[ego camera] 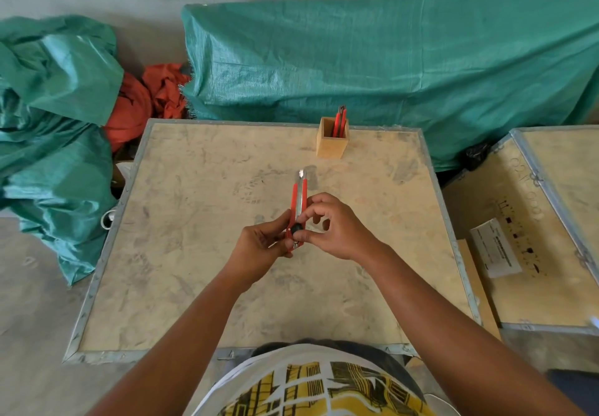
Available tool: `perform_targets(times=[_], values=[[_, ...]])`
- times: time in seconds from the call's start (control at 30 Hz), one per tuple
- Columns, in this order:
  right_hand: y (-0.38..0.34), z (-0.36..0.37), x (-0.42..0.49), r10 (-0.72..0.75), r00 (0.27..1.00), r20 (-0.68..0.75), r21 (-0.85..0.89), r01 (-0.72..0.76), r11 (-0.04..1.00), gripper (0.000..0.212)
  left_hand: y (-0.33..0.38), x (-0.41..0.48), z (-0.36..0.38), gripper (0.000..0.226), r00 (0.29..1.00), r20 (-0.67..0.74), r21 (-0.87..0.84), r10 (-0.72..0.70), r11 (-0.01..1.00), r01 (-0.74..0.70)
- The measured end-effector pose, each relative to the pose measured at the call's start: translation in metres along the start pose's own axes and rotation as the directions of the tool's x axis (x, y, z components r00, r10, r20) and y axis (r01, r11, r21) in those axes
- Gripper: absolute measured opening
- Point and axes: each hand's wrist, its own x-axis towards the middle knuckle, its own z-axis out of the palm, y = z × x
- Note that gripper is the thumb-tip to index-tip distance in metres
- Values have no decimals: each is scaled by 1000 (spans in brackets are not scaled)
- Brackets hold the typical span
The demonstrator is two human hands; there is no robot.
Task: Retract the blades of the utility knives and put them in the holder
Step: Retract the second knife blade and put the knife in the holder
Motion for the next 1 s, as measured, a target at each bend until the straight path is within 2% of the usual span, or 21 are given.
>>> perform_targets(times=[0.13,0.27,0.37,0.53,0.63,0.73,0.87,1.0], values=[[-1,-3,-4,-6,1000,11,17,6,1000,33,1,-2,1,56,1000,-13,4,13,1000,-13],[0,-2,-5,5,1000,-19,29,-5,1000,23,4,-2,2,57,1000,0,10,22,1000,-22],[-1,-1,-6,14,998,-55,22,-13,1000,24,6,-1,3,58,999,15,14,29,999,-29],[-3,-7,-6,-8,1000,-19,77,10,997,23,9,-1,2,57,999,16,6,36,999,-36],[-4,-5,-4,-16,997,-73,52,20,998,18,9,0,4,57,999,15,-8,30,1000,-30],[-3,-3,-1,-38,992,-117,38,42,998,23,10,4,4,57,1000,0,-6,32,999,-32],[1,-8,8,19,986,-168,209,17,978,19,14,14,3,58,999,4,42,46,998,-46],[9,-26,30,27,975,-221,185,15,983,23,25,39,10,60,997,6,106,80,991,-80]])
